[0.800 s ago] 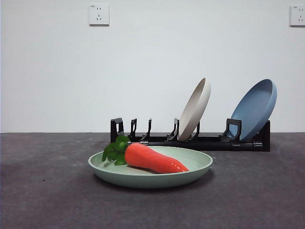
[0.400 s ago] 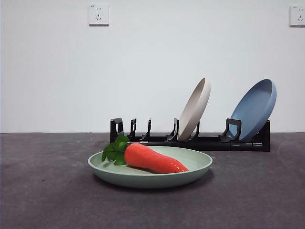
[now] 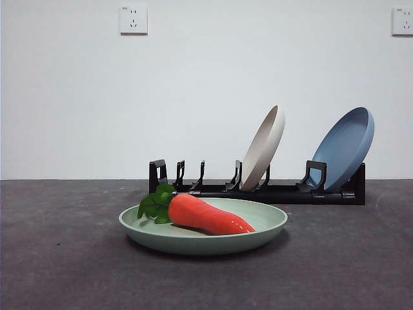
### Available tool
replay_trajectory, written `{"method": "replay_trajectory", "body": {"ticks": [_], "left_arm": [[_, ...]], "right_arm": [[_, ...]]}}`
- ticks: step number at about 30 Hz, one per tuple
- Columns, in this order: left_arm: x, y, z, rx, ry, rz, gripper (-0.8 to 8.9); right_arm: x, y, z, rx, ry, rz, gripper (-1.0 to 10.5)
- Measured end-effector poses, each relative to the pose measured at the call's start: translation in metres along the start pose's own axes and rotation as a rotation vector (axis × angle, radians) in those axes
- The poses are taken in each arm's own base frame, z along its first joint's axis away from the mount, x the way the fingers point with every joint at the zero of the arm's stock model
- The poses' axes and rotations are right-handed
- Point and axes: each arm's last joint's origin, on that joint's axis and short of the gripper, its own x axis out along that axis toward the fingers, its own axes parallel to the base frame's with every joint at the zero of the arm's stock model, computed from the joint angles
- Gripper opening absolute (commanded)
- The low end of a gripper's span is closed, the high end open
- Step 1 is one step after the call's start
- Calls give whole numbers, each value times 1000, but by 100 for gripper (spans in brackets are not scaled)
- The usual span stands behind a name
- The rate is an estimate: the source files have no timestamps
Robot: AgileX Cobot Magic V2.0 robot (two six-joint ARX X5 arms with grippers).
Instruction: Take the green plate from the plate rack,put the plate on the table,take the carrot from the table,put the carrot in the plate
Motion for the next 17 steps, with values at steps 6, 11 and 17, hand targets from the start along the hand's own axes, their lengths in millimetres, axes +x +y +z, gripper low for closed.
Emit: {"method": "replay_trajectory", "body": {"ticks": [6, 11, 17], "left_arm": [[-1, -1, -7, -26, 73, -10, -3], [-1, -1, -7, -46, 74, -10, -3], [-1, -1, -7, -49, 74, -10, -3]], "right_arm": [[0, 0, 0, 0, 0, 0, 1], [0, 0, 0, 0, 0, 0, 1], [0, 0, 0, 0, 0, 0, 1]]}}
